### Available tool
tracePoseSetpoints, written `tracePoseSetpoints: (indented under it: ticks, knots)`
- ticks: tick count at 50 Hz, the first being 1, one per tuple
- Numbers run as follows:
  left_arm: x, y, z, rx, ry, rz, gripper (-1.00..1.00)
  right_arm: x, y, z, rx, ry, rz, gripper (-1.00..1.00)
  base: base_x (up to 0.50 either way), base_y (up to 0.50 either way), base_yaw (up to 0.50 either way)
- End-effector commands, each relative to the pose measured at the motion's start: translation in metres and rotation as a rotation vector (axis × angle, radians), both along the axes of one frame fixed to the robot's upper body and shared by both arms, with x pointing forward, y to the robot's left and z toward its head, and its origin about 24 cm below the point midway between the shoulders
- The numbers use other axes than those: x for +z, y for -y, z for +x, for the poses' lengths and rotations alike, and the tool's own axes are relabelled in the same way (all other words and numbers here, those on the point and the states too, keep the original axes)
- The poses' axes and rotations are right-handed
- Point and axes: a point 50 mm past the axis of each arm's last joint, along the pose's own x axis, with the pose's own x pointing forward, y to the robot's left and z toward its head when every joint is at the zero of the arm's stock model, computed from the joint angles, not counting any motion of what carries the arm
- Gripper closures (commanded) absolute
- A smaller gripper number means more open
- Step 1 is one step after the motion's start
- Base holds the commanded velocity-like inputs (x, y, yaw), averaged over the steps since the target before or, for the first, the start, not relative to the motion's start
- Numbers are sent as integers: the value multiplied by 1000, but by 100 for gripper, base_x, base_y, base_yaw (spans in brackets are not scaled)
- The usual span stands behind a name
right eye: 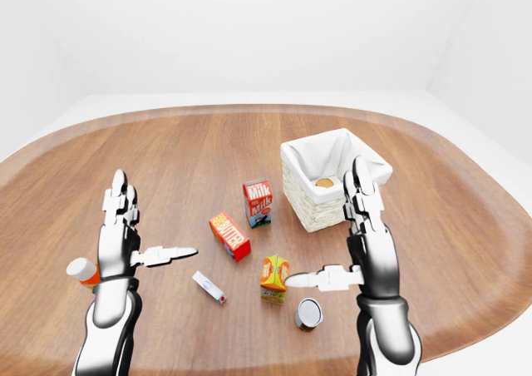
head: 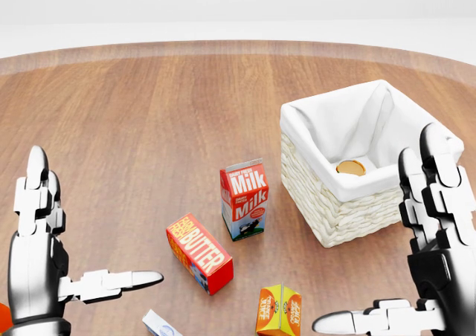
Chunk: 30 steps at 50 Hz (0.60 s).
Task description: Pick up the alphabet soup and the tomato sauce, and put them in the basket.
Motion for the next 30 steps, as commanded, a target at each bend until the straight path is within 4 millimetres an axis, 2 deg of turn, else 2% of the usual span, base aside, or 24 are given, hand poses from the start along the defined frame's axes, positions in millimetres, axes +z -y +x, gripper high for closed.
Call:
tracePoseSetpoints:
  ticks: [1, 2, 4, 14, 15, 17, 30]
  knots:
    - [2, -1, 1, 4, 9, -5, -100, -9, 0, -9, 15, -47, 30, -100, 0, 0, 0]
    - [2, -1, 1, 4, 8, -4, -100, -14, 1, -8, 15, -70, 37, -100, 0, 0, 0]
    - [1, -1, 0, 5, 7, -5, -100, -7, 0, -11, 18, -39, 31, -100, 0, 0, 0]
    - [-2, -1, 0, 5, -8, -2, -100, -20, 2, -17, 30, -105, 62, -100, 0, 0, 0]
    - [-1, -1, 0, 3, -3, -1, -100, -28, 2, -17, 33, -138, 76, -100, 0, 0, 0]
    - [-1, -1, 0, 3, -2, -1, -100, -24, 4, -18, 31, -124, 73, -100, 0, 0, 0]
    - [-3, 0, -1, 3, -12, 1, -100, -45, 7, -19, 35, -211, 110, -100, 0, 0, 0]
